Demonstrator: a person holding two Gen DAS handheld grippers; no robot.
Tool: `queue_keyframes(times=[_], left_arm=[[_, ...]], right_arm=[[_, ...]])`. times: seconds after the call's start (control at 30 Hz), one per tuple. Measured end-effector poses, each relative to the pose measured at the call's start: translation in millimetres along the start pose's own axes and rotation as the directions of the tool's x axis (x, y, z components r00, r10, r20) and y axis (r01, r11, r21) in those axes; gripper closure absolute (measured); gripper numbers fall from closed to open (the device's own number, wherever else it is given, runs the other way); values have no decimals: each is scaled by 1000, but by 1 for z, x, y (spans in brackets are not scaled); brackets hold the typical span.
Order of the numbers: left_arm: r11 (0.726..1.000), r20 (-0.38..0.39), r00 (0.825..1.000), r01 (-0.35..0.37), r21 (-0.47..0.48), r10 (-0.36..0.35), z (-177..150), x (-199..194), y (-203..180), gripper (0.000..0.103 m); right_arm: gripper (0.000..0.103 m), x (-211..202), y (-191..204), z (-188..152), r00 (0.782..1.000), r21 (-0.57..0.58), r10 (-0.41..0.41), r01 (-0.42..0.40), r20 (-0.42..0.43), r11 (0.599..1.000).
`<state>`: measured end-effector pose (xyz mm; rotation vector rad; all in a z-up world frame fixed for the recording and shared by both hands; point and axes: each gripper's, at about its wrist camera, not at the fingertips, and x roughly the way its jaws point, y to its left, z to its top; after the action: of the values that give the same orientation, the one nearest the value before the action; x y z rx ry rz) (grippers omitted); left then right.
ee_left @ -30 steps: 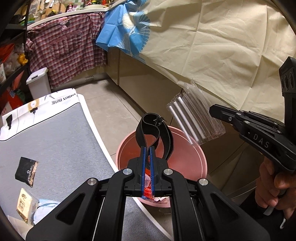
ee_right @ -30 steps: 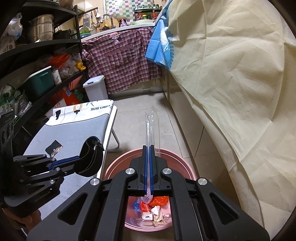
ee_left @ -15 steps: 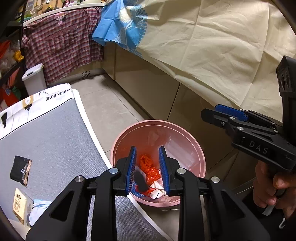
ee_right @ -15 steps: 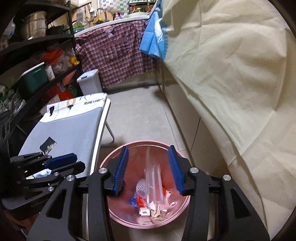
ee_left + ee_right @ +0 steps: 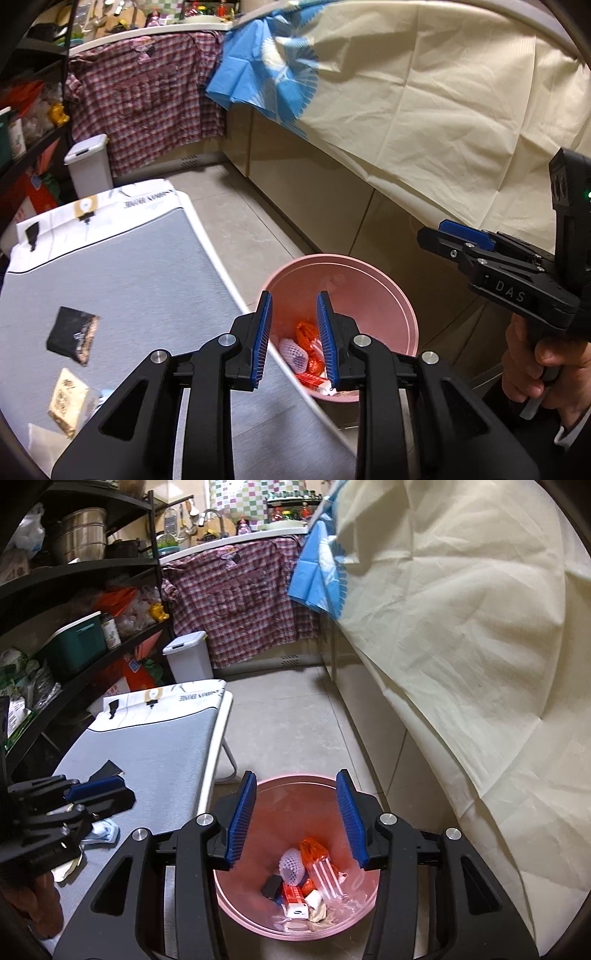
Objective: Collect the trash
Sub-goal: 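Move both tools back over the board toward the tissue pack and mask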
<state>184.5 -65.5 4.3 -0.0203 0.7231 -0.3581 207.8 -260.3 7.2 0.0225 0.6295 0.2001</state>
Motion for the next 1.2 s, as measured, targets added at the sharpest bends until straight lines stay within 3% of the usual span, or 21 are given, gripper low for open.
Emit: queue_keyframes(times=[0.67,1.0,1.2], left_arm=[[985,101,986,-118,-129,131,-22,-95,90,78],[972,71,978,-185,-148,197,-51,-121,125,78],[954,42,970,-228,-192,241,-68,-132,151,76]], right_arm=[[61,-20,72,-3,989,-125,139,-131,58,984],[83,-18,105,-8,979,-190,200,-189,40,963],[86,-15,126,-12,968,-207,247,-237,28,949]])
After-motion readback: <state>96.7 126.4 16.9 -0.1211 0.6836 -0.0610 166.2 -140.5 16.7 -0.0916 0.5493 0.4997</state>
